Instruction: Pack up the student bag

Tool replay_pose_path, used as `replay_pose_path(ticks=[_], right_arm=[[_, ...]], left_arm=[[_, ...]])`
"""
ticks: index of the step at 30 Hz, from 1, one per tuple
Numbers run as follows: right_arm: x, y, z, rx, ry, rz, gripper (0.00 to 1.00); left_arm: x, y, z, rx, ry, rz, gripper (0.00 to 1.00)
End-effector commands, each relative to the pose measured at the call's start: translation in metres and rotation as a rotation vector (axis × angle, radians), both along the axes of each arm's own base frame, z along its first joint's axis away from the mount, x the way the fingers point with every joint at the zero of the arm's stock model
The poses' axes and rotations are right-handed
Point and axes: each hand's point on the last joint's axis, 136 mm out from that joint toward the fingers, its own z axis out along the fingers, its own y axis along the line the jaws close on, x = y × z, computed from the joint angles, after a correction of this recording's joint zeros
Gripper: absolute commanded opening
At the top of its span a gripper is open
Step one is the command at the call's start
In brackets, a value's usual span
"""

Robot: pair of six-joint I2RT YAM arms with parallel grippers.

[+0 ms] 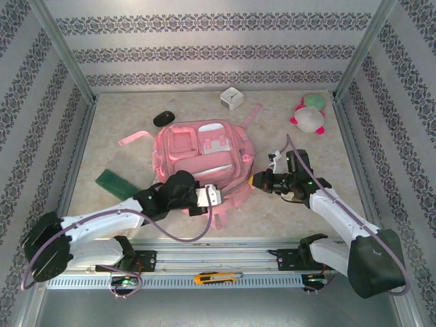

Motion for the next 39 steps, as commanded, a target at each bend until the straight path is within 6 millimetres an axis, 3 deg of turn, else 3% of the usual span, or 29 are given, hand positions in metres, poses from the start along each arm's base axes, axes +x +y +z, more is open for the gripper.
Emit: replay_pose_path(ticks=[1,7,13,16,19,21,24,27,30,35,37,38,39], right_arm=[[0.035,-0.033,-0.014,-0.151,-0.042,-0.145,0.00],[0.071,-0.047,-0.016,-0.217,-0.108,-0.222,0.00],[0.103,-0.072,-0.045,-0.304,-0.081,-0.341,0.00],[0.105,-0.054,-0.040,-0.229,-0.097,-0.273,0.00],[0.090,-0.029,-0.026,-0.208,-0.130,-0.146,0.01],[0.075,-0.013,-0.012,-0.213,-0.198,-0.057,0.15],[0.057,-0.004,0.004,-0.224,-0.281,-0.006,0.32],[0.047,-0.006,0.012,-0.193,-0.260,-0.032,0.40],[0.038,-0.006,0.017,-0.182,-0.255,-0.031,0.44],[0.027,-0.016,0.019,-0.233,-0.333,-0.028,0.47],[0.024,-0.020,0.020,-0.246,-0.363,-0.035,0.48],[0.022,-0.022,0.021,-0.250,-0.376,-0.038,0.48],[0.021,-0.022,0.022,-0.252,-0.391,-0.038,0.49]], left_arm=[[-0.027,0.011,0.007,-0.005,-0.004,-0.115,0.00],[-0.047,0.016,0.026,-0.053,-0.019,-0.200,0.00],[-0.060,0.017,0.038,-0.091,-0.020,-0.256,0.00],[-0.046,0.020,0.033,-0.067,-0.044,-0.185,0.00],[-0.034,0.023,0.027,-0.033,-0.054,-0.120,0.03],[-0.029,0.024,0.026,-0.025,-0.042,-0.084,0.12],[-0.029,0.022,0.029,-0.046,-0.011,-0.065,0.53],[-0.036,0.011,0.041,-0.095,0.066,-0.087,0.76],[-0.021,-0.001,0.038,-0.091,0.103,0.017,0.81],[0.014,-0.005,-0.001,0.088,0.069,0.153,0.86],[0.015,-0.013,-0.010,0.129,0.071,0.111,0.90],[0.012,-0.019,-0.015,0.137,0.082,0.069,1.00],[0.009,-0.023,-0.021,0.151,0.085,0.035,1.00]])
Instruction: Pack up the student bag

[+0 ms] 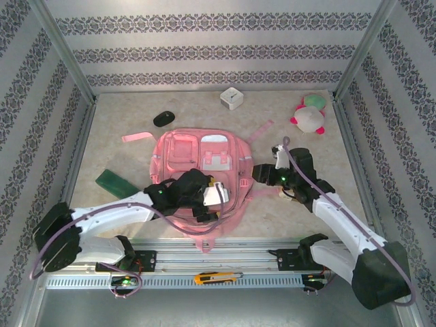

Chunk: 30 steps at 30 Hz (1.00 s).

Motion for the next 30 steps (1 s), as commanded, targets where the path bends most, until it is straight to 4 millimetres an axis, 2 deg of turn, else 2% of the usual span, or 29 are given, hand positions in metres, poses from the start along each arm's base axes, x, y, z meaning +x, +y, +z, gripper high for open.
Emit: replay_pose_path(ticks=[1,7,11,12,14,17,18,23,26,30], right_arm=[[-0.006,-0.006,-0.002,-0.045,-0.049,0.006,0.49],[-0.015,-0.008,0.004,-0.076,-0.133,0.049,0.51],[-0.018,-0.011,0.011,-0.101,-0.198,0.060,0.52],[-0.019,-0.012,0.012,-0.108,-0.215,0.062,0.52],[-0.019,-0.013,0.015,-0.112,-0.235,0.062,0.52],[-0.022,-0.010,0.022,-0.120,-0.276,0.098,0.50],[-0.024,-0.008,0.025,-0.126,-0.297,0.127,0.50],[-0.041,0.007,0.034,-0.182,-0.439,0.343,0.51],[-0.054,0.018,0.029,-0.203,-0.489,0.489,0.52],[-0.069,0.024,0.008,-0.259,-0.442,0.651,0.51]], left_arm=[[0.003,-0.015,-0.002,0.026,-0.046,-0.056,1.00],[0.048,-0.008,-0.021,0.160,-0.178,0.103,0.99],[0.054,-0.006,-0.020,0.139,-0.209,0.130,0.99],[0.053,-0.006,-0.020,0.125,-0.206,0.131,0.87],[0.051,-0.006,-0.015,0.094,-0.202,0.141,0.44],[0.041,-0.009,0.010,-0.004,-0.163,0.139,0.09],[0.036,-0.010,0.019,-0.042,-0.155,0.128,0.02],[0.028,0.005,0.076,-0.238,-0.152,0.108,0.00],[0.033,0.020,0.096,-0.298,-0.162,0.112,0.00],[0.043,0.039,0.110,-0.330,-0.165,0.134,0.00]])
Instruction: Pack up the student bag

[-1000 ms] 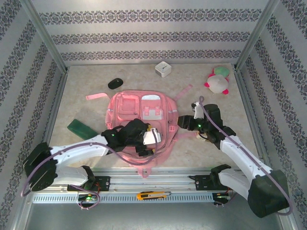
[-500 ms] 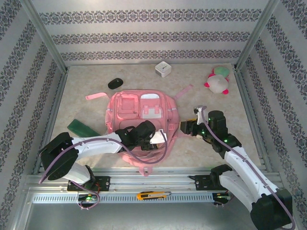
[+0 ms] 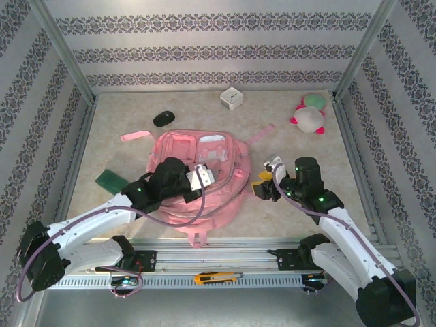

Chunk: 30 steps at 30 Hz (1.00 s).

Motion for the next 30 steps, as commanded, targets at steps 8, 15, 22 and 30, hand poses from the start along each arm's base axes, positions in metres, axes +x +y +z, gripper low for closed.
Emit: replay_pose_path(ticks=[8,15,22,30], right_arm=[[-0.032,0.031,-0.039,-0.166,-0.013,0.386,0.51],[-0.007,0.043,-0.053,-0.226,-0.055,0.393,0.50],[-0.006,0.053,-0.060,-0.287,-0.058,0.449,0.47],[-0.005,0.056,-0.057,-0.306,-0.049,0.449,0.13]], left_arm=[[0.017,0.013,0.061,-0.195,-0.061,0.010,0.00],[0.015,0.009,0.065,-0.224,-0.059,-0.013,0.00],[0.016,0.006,0.066,-0.243,-0.061,-0.018,0.00],[0.018,0.004,0.067,-0.261,-0.057,-0.017,0.00]])
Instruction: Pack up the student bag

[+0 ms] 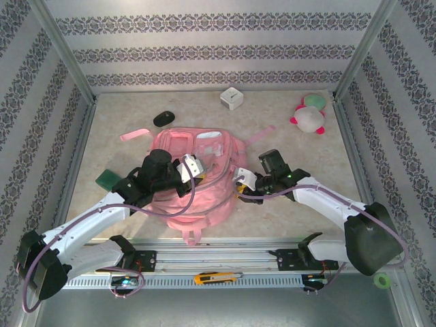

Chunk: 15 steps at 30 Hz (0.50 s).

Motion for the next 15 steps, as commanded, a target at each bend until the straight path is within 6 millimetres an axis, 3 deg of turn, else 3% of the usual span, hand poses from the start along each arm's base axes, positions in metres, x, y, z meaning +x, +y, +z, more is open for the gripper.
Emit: replay_pose_path(ticks=[1,4,11,14,15], right_arm=[[0.006,0.004,0.010,0.004,-0.025,-0.002,0.09],[0.012,0.003,0.017,0.029,-0.036,-0.031,0.00],[0.029,-0.008,0.025,0.052,-0.056,-0.123,0.00],[0.021,-0.001,0.032,0.101,-0.033,-0.081,0.00],[0.017,0.002,0.033,0.116,-0.024,-0.062,0.05]], left_arm=[[0.010,-0.011,0.054,-0.148,-0.130,-0.019,0.00],[0.010,-0.010,0.052,-0.147,-0.128,-0.016,0.00],[0.008,-0.007,0.050,-0.135,-0.128,-0.010,0.00],[0.007,-0.005,0.049,-0.133,-0.129,-0.005,0.00],[0.008,-0.005,0.048,-0.133,-0.129,-0.005,0.00]])
